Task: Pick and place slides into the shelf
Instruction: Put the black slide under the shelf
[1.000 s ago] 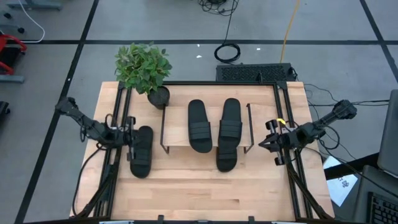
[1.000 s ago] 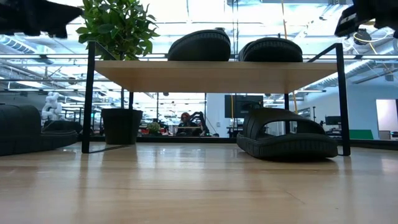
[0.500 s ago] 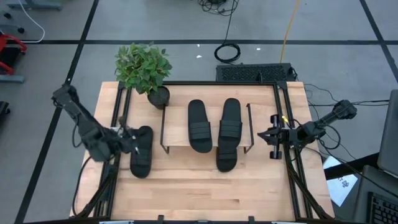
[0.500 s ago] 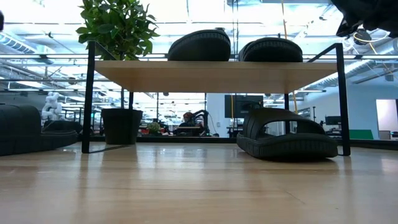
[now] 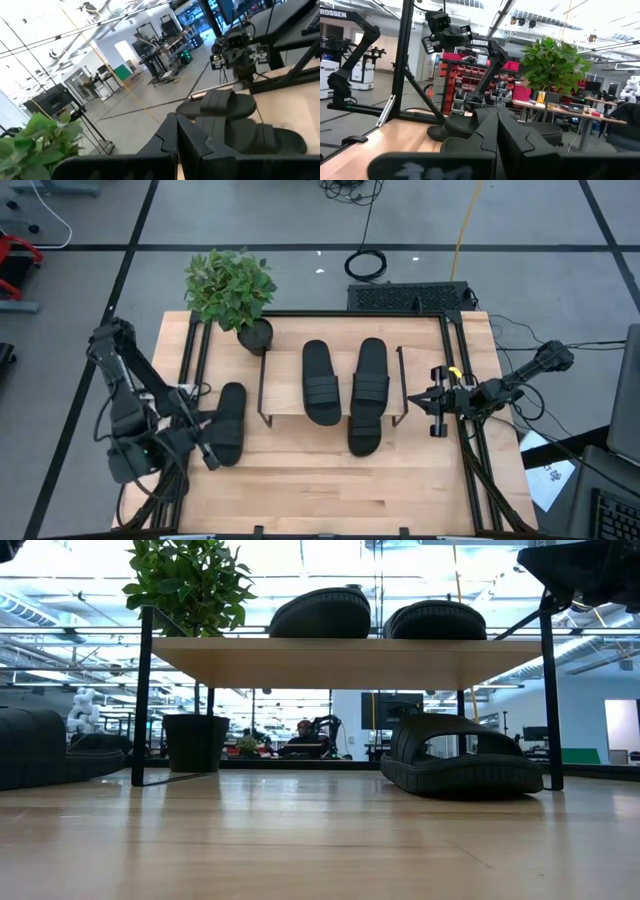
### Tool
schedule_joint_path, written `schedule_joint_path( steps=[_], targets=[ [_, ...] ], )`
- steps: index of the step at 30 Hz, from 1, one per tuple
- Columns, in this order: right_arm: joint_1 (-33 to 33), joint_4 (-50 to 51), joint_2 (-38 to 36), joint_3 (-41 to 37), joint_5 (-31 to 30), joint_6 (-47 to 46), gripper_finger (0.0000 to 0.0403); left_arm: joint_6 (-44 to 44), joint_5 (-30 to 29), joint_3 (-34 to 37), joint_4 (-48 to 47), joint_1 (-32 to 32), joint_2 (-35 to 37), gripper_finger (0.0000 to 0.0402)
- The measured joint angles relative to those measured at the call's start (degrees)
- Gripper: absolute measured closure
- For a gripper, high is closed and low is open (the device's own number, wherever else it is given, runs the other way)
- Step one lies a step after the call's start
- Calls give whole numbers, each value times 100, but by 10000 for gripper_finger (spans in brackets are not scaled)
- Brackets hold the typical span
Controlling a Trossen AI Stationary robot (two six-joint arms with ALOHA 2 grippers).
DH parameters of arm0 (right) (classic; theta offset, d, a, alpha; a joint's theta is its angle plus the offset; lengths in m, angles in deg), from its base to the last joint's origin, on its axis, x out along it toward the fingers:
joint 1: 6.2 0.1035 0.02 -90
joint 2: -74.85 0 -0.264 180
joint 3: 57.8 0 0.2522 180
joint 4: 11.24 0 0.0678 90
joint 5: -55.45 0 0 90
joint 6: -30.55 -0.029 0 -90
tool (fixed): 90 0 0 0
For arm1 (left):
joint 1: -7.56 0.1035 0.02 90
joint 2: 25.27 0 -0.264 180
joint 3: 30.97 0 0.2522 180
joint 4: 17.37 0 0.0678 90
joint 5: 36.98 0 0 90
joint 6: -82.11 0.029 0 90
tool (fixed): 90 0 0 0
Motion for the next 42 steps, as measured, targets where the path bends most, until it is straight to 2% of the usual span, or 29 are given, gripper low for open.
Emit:
schedule_joint_path(
  steps=[10, 13, 15, 16, 17, 20, 22, 24, 26, 28, 33, 37, 42],
  targets=[
    [0, -112, 0, 0, 11, -76, 403, 680, 4, -90, 16, 324, -343, 401],
    [0, -136, -1, 2, 16, -107, 403, 920, 13, -90, 18, 667, -176, 401],
    [0, -134, 0, 2, 20, -109, 403, 741, 196, -90, -224, 1027, 22, 401],
    [0, -138, 0, 2, 20, -109, 403, 533, 538, -90, -510, 1252, 156, 401],
    [0, -152, 0, 2, 21, -109, 403, 276, 1142, -90, -850, 1525, 310, 401],
    [0, -262, 0, 2, 33, -61, 403, -375, 3618, -88, -1565, 2545, 785, 401],
    [0, -299, 0, 3, 35, -6, 403, -270, 4989, 9, -1427, 3218, 953, 401],
    [0, -327, 0, 4, 39, 66, 403, 132, 6115, 223, -1045, 3761, 1020, 399],
    [0, -354, -2, 4, 42, 145, 403, 494, 6882, 439, -843, 4217, 1023, 400],
    [0, -368, 0, 4, 42, 187, 403, 573, 6908, 587, -744, 4602, 998, 401],
    [0, -374, 0, 4, 44, 169, 403, -248, 6136, 1208, -986, 5131, 1604, 401],
    [0, -341, 0, 4, 44, 98, 403, -1004, 5829, 2056, -765, 5028, 2634, 401],
    [0, -329, 2, 4, 45, 38, 403, -1882, 5641, 3254, -643, 4478, 3792, 401]
  ],
)
